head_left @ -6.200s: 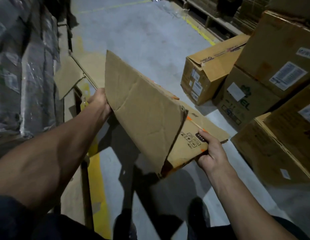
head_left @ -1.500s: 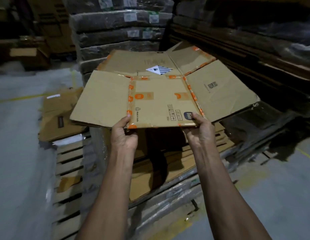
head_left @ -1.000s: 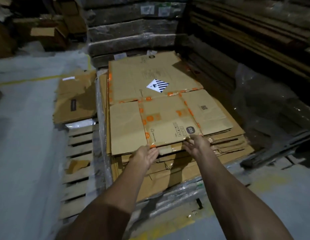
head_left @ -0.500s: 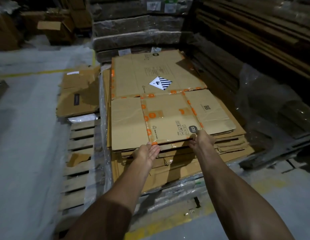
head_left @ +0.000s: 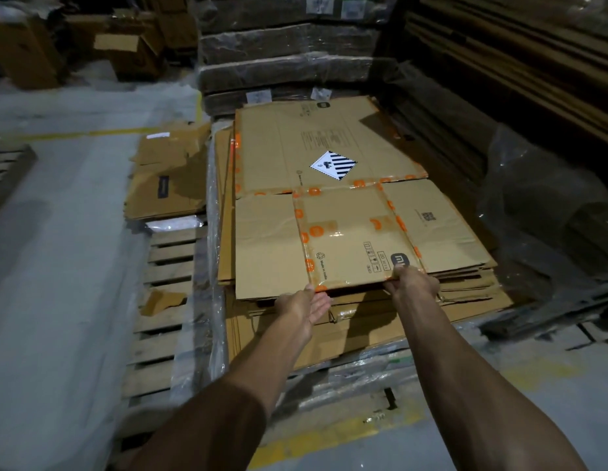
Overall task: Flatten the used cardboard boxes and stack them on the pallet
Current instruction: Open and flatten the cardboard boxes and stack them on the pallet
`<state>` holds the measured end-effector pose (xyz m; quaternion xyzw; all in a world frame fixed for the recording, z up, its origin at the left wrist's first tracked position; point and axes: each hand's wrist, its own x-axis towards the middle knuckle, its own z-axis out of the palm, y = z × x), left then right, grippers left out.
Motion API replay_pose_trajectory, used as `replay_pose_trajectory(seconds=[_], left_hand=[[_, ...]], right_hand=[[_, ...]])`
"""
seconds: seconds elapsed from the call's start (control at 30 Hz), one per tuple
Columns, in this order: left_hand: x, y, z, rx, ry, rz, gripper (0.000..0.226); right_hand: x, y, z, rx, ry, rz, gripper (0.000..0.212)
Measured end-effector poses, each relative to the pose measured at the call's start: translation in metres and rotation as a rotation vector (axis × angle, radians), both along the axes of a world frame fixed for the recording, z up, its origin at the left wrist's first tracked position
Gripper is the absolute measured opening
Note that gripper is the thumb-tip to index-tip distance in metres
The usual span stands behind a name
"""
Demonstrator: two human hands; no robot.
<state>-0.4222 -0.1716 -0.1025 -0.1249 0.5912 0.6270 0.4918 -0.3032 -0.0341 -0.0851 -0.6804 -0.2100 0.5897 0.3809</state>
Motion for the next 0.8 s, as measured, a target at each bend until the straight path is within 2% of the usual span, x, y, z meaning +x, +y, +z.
replay_pose_trajectory(seconds=[0.07, 0.1, 0.17, 0.2, 0.23, 0.27, 0.33, 0.37, 0.53, 0.8], left_hand=[[-0.003, -0.001, 0.004, -0.175, 0.249, -0.203, 0.03], [-0.004, -0.003, 0.005, -0.302, 0.47, -0.352, 0.034], [-0.005, -0.011, 0.009, -0.581, 1.123, -0.698, 0.035], [-0.005, -0.014, 0.009, -0.638, 1.459, -0.828, 0.033], [-0.006, -0.015, 0.007, -0.605, 1.702, -0.902, 0.033], [-0.011, -0.014, 0.001, -0.556, 1.821, -0.97, 0.04], [-0.028, -0.01, -0.013, -0.543, 1.833, -1.145, 0.068], [-0.038, -0.008, -0.018, -0.574, 1.823, -1.224, 0.075], [-0.057, -0.006, -0.032, -0.588, 1.92, -1.383, 0.07], [-0.062, 0.008, -0.023, -0.589, 1.857, -1.444, 0.07]], right_hand=[[0.001, 0.002, 0.001, -0.003, -0.015, 0.047, 0.025], [0.002, 0.003, 0.002, 0.003, -0.011, 0.067, 0.029], [0.003, 0.005, 0.0, 0.009, -0.001, 0.092, 0.031], [0.004, 0.005, -0.002, 0.006, 0.005, 0.099, 0.029], [0.005, 0.004, -0.001, 0.0, 0.012, 0.104, 0.027], [0.005, 0.003, -0.002, -0.002, 0.017, 0.108, 0.024], [0.005, 0.004, -0.002, -0.009, 0.013, 0.115, 0.02], [0.005, 0.004, -0.002, -0.015, 0.014, 0.122, 0.018], [0.007, 0.011, -0.01, -0.029, -0.016, 0.123, 0.018], [0.006, 0.024, -0.017, 0.041, -0.212, 0.304, 0.022]])
